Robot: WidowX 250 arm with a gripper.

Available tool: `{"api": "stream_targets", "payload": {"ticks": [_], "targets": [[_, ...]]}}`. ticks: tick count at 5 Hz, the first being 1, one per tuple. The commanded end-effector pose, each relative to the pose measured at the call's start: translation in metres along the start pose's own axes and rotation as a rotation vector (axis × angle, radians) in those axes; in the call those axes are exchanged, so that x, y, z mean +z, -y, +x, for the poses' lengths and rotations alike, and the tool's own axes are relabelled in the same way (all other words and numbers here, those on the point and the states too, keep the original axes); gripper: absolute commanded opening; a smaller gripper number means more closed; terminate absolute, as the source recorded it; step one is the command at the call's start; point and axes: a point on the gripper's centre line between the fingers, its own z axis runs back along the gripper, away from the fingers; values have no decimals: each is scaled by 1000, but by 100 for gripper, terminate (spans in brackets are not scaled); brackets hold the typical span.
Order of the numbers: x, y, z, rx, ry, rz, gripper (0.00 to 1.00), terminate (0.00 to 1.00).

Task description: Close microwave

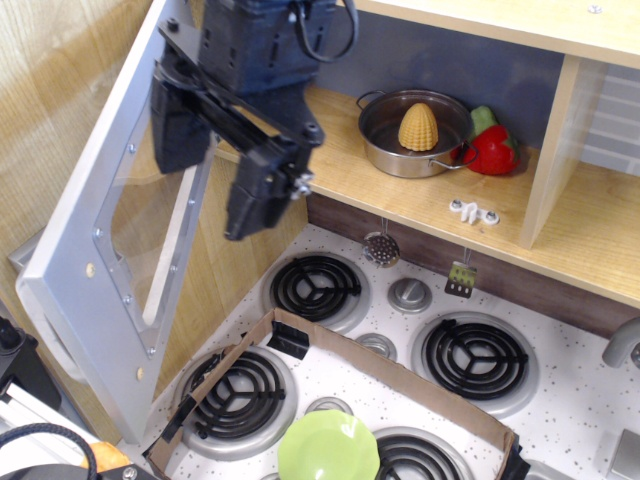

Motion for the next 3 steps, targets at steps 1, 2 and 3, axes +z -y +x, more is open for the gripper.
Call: {"api": "stream_targets", "payload": {"ticks": [1,2,3], "targets": [[22,-27,-9,-80,28,127,100,0],[20,-42,-15,-121,1,147,100,0],[18,-54,-20,-157,-17,163,100,0]]}}
